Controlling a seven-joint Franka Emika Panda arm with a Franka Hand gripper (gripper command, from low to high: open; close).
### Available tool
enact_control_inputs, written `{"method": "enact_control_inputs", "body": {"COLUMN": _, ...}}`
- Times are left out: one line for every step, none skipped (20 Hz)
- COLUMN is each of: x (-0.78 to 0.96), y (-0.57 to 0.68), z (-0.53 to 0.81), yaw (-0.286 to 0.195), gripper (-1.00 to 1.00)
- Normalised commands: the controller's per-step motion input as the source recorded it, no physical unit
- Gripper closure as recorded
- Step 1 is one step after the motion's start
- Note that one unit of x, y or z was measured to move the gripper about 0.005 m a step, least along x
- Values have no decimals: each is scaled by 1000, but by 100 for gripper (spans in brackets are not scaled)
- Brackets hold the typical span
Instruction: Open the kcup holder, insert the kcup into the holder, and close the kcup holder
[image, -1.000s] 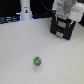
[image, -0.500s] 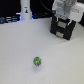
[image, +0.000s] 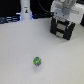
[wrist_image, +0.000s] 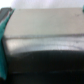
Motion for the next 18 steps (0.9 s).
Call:
{"method": "enact_control_inputs", "body": {"x": 950, "y": -238, "z": 131, "yaw": -80, "gripper": 100}}
{"method": "enact_control_inputs", "body": {"x": 949, "y": -247, "z": 136, "yaw": -82, "gripper": 100}}
{"method": "enact_control_inputs", "body": {"x": 949, "y": -253, "z": 151, "yaw": -83, "gripper": 100}}
{"method": "enact_control_inputs", "body": {"x": 949, "y": -255, "z": 163, "yaw": -84, "gripper": 100}}
{"method": "enact_control_inputs", "body": {"x": 949, "y": -256, "z": 180, "yaw": -85, "gripper": 100}}
{"method": "enact_control_inputs", "body": {"x": 946, "y": -255, "z": 182, "yaw": -78, "gripper": 100}}
{"method": "enact_control_inputs", "body": {"x": 953, "y": -262, "z": 206, "yaw": -85, "gripper": 100}}
{"method": "enact_control_inputs", "body": {"x": 953, "y": -261, "z": 212, "yaw": -88, "gripper": 100}}
{"method": "enact_control_inputs", "body": {"x": 951, "y": -263, "z": 215, "yaw": -87, "gripper": 100}}
{"method": "enact_control_inputs", "body": {"x": 952, "y": -263, "z": 212, "yaw": -86, "gripper": 100}}
{"method": "enact_control_inputs", "body": {"x": 950, "y": -262, "z": 212, "yaw": -84, "gripper": 100}}
{"method": "enact_control_inputs", "body": {"x": 946, "y": -283, "z": 203, "yaw": -89, "gripper": 100}}
{"method": "enact_control_inputs", "body": {"x": 942, "y": -291, "z": 203, "yaw": -93, "gripper": 100}}
{"method": "enact_control_inputs", "body": {"x": 940, "y": -296, "z": 200, "yaw": -95, "gripper": 100}}
{"method": "enact_control_inputs", "body": {"x": 938, "y": -299, "z": 201, "yaw": -96, "gripper": 100}}
{"method": "enact_control_inputs", "body": {"x": 935, "y": -297, "z": 214, "yaw": -94, "gripper": 100}}
{"method": "enact_control_inputs", "body": {"x": 936, "y": -307, "z": 210, "yaw": -99, "gripper": 100}}
{"method": "enact_control_inputs", "body": {"x": 937, "y": -302, "z": 213, "yaw": -100, "gripper": 100}}
